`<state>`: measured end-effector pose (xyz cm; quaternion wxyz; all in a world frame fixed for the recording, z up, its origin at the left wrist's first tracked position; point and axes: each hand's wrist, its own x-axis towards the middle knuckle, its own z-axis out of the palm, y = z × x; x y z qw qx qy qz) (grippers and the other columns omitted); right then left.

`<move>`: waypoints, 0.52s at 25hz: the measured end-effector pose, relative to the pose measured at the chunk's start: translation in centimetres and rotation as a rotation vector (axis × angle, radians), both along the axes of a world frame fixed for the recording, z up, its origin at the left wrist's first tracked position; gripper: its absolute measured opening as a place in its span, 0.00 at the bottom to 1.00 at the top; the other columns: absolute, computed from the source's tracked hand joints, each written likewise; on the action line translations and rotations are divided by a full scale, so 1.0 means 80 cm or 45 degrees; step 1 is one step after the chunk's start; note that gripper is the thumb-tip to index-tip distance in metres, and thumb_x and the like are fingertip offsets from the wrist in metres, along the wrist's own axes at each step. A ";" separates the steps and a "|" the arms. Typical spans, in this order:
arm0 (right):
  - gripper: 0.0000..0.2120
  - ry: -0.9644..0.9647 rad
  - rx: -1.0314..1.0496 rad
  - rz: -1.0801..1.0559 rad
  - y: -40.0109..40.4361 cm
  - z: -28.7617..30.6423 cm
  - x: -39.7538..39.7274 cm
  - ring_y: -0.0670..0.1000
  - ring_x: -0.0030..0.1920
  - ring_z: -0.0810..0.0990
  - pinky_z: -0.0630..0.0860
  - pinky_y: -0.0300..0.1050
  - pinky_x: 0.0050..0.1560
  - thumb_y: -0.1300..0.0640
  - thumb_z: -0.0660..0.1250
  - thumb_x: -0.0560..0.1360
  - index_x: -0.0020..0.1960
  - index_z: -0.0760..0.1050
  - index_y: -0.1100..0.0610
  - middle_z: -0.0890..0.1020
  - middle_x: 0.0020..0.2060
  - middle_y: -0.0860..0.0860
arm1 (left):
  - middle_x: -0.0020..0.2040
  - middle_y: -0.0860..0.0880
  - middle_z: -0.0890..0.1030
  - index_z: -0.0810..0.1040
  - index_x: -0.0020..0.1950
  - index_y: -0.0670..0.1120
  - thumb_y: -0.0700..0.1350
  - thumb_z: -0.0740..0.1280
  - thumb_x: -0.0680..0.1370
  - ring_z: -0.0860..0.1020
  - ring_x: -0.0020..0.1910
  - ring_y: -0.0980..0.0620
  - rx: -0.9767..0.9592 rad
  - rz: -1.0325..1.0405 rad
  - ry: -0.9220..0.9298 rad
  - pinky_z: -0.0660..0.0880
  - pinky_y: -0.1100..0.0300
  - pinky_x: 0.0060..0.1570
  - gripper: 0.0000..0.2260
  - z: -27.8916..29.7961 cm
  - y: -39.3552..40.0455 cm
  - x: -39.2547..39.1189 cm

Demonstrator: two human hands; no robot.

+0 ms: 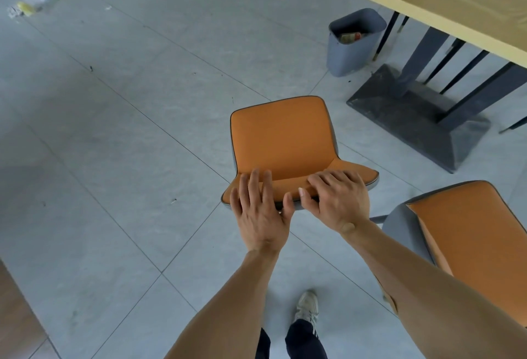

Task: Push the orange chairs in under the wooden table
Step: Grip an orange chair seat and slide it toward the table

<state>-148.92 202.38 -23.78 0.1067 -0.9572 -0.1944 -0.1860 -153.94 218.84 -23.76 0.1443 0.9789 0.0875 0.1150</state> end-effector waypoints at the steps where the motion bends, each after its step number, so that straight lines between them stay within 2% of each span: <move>1: 0.21 -0.003 -0.007 0.006 0.000 0.001 0.001 0.54 0.42 0.83 0.75 0.50 0.45 0.42 0.57 0.79 0.42 0.81 0.55 0.85 0.38 0.51 | 0.73 0.43 0.71 0.74 0.71 0.44 0.63 0.51 0.81 0.65 0.74 0.39 0.001 -0.024 0.006 0.57 0.43 0.73 0.30 0.001 0.002 0.001; 3: 0.21 -0.008 -0.008 -0.005 0.002 0.001 0.003 0.54 0.44 0.84 0.75 0.50 0.46 0.43 0.58 0.79 0.42 0.81 0.56 0.86 0.39 0.51 | 0.74 0.43 0.70 0.75 0.70 0.46 0.64 0.51 0.80 0.63 0.75 0.39 -0.006 -0.058 -0.004 0.55 0.44 0.73 0.30 0.002 0.007 0.008; 7: 0.23 -0.006 0.024 -0.106 0.018 0.002 0.013 0.53 0.37 0.82 0.74 0.49 0.44 0.42 0.56 0.80 0.39 0.81 0.55 0.85 0.35 0.50 | 0.72 0.44 0.73 0.80 0.64 0.47 0.64 0.53 0.79 0.67 0.73 0.38 0.000 -0.086 -0.029 0.63 0.43 0.68 0.28 -0.001 0.023 0.032; 10: 0.24 0.012 0.034 -0.172 0.034 0.003 0.024 0.53 0.33 0.80 0.72 0.49 0.43 0.42 0.55 0.80 0.37 0.80 0.54 0.84 0.32 0.49 | 0.67 0.46 0.77 0.82 0.58 0.48 0.64 0.55 0.78 0.72 0.67 0.39 -0.022 -0.129 -0.042 0.68 0.42 0.62 0.25 -0.003 0.041 0.053; 13: 0.23 0.004 0.030 -0.220 0.048 0.003 0.027 0.53 0.32 0.79 0.70 0.49 0.42 0.42 0.55 0.80 0.36 0.79 0.54 0.83 0.31 0.49 | 0.62 0.47 0.80 0.83 0.52 0.48 0.63 0.58 0.78 0.76 0.61 0.40 -0.048 -0.200 -0.087 0.70 0.44 0.57 0.23 -0.006 0.059 0.069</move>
